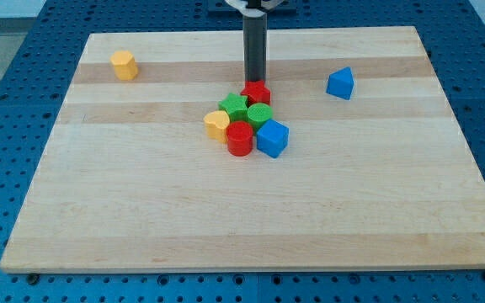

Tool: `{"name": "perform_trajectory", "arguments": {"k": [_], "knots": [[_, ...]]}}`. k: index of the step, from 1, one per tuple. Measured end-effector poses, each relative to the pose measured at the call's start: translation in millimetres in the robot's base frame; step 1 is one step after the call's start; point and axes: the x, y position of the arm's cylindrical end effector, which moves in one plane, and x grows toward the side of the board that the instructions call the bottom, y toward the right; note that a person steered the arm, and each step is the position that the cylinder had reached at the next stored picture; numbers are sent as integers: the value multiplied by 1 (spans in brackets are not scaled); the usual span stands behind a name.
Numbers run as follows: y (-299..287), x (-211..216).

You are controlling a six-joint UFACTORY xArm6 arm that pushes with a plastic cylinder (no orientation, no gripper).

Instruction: Push the yellow hexagon into blue triangle

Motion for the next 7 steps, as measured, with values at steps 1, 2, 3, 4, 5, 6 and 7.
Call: {"name": "perform_trajectory", "arguments": {"k": [1,2,3,4,5,6,7], "knots": [[-16,-34],[-51,-82],[-121,-122],[-218,-133],[-306,-130],[-308,-123],[-298,-90]]}}
